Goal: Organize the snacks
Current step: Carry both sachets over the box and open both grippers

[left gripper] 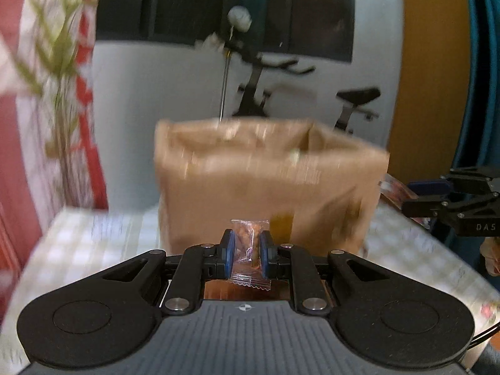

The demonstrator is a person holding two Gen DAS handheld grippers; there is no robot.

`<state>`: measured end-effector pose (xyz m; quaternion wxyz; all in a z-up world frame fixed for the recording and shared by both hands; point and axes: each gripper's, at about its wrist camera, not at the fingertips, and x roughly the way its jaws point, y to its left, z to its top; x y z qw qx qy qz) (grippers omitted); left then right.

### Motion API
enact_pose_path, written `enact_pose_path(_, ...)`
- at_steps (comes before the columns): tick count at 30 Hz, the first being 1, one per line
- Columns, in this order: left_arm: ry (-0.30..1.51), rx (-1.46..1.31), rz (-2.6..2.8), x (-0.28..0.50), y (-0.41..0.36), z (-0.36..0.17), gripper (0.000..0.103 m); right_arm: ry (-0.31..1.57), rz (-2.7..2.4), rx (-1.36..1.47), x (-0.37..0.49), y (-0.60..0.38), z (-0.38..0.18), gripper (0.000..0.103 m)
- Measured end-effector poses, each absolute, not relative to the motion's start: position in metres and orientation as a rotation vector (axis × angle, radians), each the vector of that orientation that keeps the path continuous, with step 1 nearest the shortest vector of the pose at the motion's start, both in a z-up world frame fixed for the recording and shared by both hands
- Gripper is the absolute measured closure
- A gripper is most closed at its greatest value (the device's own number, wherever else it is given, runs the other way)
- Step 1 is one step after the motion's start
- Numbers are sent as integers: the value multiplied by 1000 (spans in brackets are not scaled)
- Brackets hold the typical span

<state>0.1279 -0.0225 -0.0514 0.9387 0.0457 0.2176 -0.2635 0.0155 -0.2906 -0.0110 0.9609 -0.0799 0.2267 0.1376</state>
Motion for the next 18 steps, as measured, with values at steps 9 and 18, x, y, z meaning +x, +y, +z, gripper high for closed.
enact_pose_path(9,318,143,-526,175,-72,5,85,369,276,-140,89,-289,43,60)
enact_pose_path(18,433,165,-414,231,-103,-6,70,462,200,-105,148,-283,20,57)
